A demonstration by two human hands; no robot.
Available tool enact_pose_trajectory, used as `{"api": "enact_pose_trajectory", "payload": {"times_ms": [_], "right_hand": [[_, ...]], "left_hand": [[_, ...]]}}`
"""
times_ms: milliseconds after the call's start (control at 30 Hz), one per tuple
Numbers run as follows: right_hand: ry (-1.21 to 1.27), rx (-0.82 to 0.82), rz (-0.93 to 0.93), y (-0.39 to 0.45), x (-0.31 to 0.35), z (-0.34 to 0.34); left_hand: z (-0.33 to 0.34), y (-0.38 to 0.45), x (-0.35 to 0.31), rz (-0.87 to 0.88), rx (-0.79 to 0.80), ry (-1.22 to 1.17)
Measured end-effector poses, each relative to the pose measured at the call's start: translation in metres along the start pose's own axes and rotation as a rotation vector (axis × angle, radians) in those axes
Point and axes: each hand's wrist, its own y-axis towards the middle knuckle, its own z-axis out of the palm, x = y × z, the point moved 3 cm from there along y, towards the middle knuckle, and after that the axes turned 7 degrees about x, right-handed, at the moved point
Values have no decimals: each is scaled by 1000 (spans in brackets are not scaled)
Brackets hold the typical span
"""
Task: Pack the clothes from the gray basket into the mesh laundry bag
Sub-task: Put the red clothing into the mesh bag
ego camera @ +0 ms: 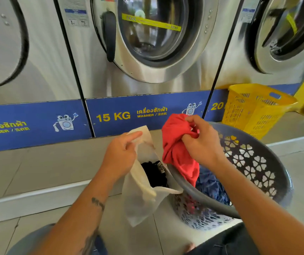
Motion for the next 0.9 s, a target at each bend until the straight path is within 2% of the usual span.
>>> {"api": "enact_pose_trajectory", "payload": {"times_ms": [167,400,500,567,667,733,800,867,900], "right_hand": [[58,155,-109,-38,17,59],[58,263,-84,-36,0,111],[-91,551,-119,-36,-4,136],[-235,729,-64,-33,-13,147],[-334,906,-46,-23,-16,145],[-307,977,-68,-17,-10,128],[-224,870,-9,-3,-7,99],[-209,572,35,17,-24,65],[-226,476,66,21,-35,51]], "left_hand": [[-8,5,-5,34,-29,-32],[-12,5,-11,33,7,-71],[-14,3,-16,47,25,-129],[-14,1,-14,46,38,-102],[-16,4,-2,-15,-3,-55],[-18,8,8,-68,-35,-38],[-15,12,13,-97,-32,-7],[-8,15,12,-85,-22,43],[-3,15,11,-73,-19,63]]}}
